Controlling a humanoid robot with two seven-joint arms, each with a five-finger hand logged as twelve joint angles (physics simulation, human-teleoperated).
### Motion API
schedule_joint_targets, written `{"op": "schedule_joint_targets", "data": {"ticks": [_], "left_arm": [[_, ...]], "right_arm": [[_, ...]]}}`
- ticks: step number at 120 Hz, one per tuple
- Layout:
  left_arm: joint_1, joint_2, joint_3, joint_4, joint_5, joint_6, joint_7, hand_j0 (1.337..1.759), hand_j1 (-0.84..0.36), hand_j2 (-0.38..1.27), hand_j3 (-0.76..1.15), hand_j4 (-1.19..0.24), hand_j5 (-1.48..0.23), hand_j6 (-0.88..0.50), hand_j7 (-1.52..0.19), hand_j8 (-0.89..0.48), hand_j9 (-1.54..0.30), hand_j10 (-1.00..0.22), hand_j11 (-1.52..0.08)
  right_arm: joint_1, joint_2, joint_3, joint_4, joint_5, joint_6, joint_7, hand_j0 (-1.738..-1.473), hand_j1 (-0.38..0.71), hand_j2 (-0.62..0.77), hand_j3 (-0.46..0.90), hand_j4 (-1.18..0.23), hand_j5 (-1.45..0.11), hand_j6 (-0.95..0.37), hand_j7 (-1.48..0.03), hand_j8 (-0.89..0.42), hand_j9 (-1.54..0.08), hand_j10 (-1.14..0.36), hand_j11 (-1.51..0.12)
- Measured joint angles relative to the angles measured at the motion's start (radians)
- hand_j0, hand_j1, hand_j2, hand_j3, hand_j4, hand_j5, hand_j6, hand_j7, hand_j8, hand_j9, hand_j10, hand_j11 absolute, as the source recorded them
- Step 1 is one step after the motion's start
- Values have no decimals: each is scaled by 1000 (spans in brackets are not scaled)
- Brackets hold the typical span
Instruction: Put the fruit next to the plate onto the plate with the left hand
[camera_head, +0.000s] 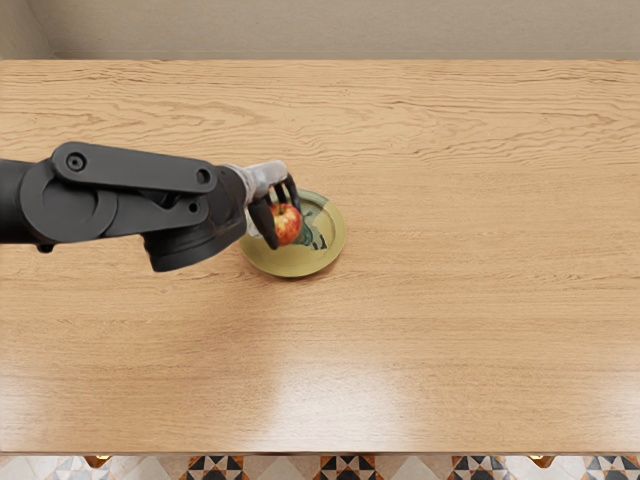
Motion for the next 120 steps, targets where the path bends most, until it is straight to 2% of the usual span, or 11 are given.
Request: {"op": "schedule_joint_targets", "data": {"ticks": [21, 62, 106, 120], "left_arm": [[1, 0, 0, 18, 1, 13, 0, 1657, -245, 185, 0, -529, -741, -436, -732, -490, -728, -551, -728], [0, -3, -5, 39, 1, 24, 0, 1658, -35, 82, 0, -328, -436, -311, -434, -321, -433, -332, -433], [15, 46, -30, 39, -16, 11, 0, 1658, 39, 56, 0, -261, -340, -259, -340, -261, -340, -262, -340], [75, 124, -71, 39, -36, -8, 0, 1658, 45, 54, 0, -256, -332, -254, -332, -255, -331, -256, -331]], "right_arm": [[0, 0, 0, 0, 0, 0, 0, -1658, -305, -7, 0, -37, -48, -37, -47, -37, -48, -37, -47], [0, 0, 0, 0, 0, 0, 0, -1658, -305, -7, 0, -37, -47, -37, -47, -37, -47, -37, -47], [0, 0, 0, 0, 0, 0, 0, -1658, -305, -7, 0, -37, -47, -37, -47, -37, -47, -37, -47], [0, 0, 0, 0, 0, 0, 0, -1658, -305, -7, 0, -37, -47, -37, -47, -37, -47, -37, -47]]}}
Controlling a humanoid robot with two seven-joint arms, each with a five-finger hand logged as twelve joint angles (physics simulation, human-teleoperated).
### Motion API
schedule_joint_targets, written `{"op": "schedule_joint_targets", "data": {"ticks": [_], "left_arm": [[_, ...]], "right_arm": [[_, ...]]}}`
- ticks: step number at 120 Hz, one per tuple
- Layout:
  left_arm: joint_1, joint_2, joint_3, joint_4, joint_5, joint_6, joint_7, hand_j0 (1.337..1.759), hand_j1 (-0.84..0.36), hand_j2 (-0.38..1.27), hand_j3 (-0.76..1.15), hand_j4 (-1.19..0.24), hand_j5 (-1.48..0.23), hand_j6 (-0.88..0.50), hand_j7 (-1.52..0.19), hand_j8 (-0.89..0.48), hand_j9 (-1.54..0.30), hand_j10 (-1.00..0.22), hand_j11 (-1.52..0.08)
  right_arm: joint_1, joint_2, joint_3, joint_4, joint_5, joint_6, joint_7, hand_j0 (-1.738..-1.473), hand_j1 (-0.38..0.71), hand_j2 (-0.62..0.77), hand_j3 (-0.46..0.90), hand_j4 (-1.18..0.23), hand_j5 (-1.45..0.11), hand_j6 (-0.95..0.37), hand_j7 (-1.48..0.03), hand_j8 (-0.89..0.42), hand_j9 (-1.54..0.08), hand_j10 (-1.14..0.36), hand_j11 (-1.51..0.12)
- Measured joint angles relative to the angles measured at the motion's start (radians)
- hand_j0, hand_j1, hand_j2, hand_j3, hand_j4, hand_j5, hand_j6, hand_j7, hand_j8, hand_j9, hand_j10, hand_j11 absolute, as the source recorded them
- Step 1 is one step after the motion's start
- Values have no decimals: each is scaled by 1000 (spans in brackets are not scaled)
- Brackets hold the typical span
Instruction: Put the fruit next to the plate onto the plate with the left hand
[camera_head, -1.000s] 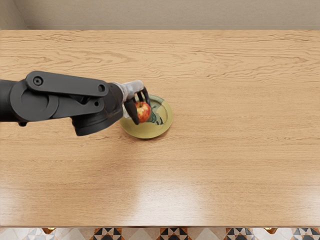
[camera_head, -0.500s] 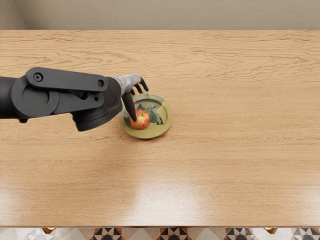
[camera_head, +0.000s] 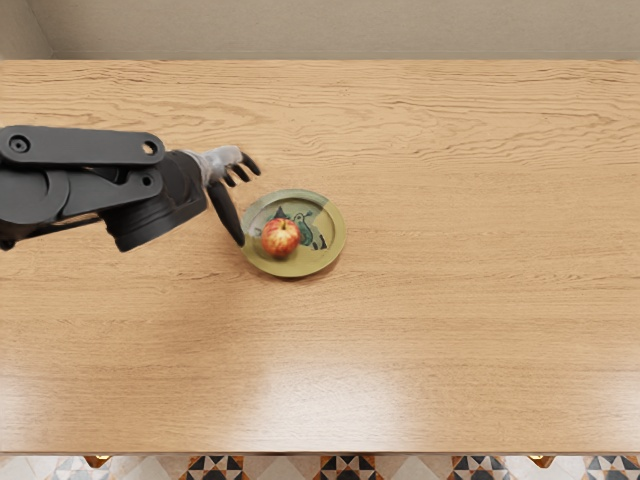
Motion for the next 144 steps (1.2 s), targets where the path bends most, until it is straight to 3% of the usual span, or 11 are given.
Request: {"op": "schedule_joint_targets", "data": {"ticks": [15, 20, 38, 50, 60, 68, 89, 115, 144], "left_arm": [[87, 72, -104, 25, -13, -106, -1, 1658, 49, 52, 0, -252, -327, -252, -327, -252, -327, -252, -326], [97, 88, -125, 36, -31, -150, -20, 1658, 50, 52, 0, -251, -326, -251, -326, -252, -325, -251, -325], [119, 173, -170, 93, -119, -331, -164, 1658, 52, 51, 0, -250, -323, -250, -323, -250, -323, -250, -323], [135, 210, -186, 159, -250, -510, -284, 1658, 53, 51, 0, -249, -323, -249, -322, -249, -322, -249, -322], [193, 233, -225, 227, -318, -691, -354, 1658, 53, 51, 0, -249, -322, -249, -322, -249, -322, -249, -322], [227, 241, -253, 287, -341, -816, -432, 1658, 52, 51, 0, -249, -322, -249, -322, -249, -322, -249, -322], [344, 285, -341, 432, -332, -929, -578, 1658, 52, 51, 0, -249, -323, -249, -323, -249, -323, -249, -323], [430, 273, -464, 570, -235, -952, -685, 1658, 51, 52, 0, -251, -325, -251, -325, -250, -325, -250, -325], [429, 256, -496, 669, -218, -955, -712, 1658, 51, 52, 0, -251, -325, -251, -325, -251, -325, -251, -325]], "right_arm": [[0, 0, 0, 0, 0, 0, 0, -1658, -305, -7, 0, -37, -47, -37, -47, -37, -47, -37, -47], [0, 0, 0, 0, 0, 0, 0, -1658, -305, -7, 0, -37, -47, -37, -47, -37, -47, -37, -47], [0, 0, 0, 0, 0, 0, 0, -1658, -305, -7, 0, -37, -47, -37, -47, -37, -47, -37, -47], [0, 0, 0, 0, 0, 0, 0, -1658, -305, -7, 0, -37, -47, -37, -47, -37, -47, -37, -47], [0, 0, 0, 0, 0, 0, 0, -1658, -305, -7, 0, -37, -47, -37, -47, -37, -47, -37, -47], [0, 0, 0, 0, 0, 0, 0, -1658, -305, -7, 0, -37, -47, -37, -47, -37, -47, -37, -47], [0, 0, 0, 0, 0, 0, 0, -1658, -305, -7, 0, -37, -47, -37, -47, -37, -47, -37, -47], [0, 0, 0, 0, 0, 0, 0, -1658, -305, -7, 0, -37, -47, -37, -47, -37, -47, -37, -47], [0, 0, 0, 0, 0, 0, 0, -1658, -305, -7, 0, -37, -47, -37, -47, -37, -47, -37, -47]]}}
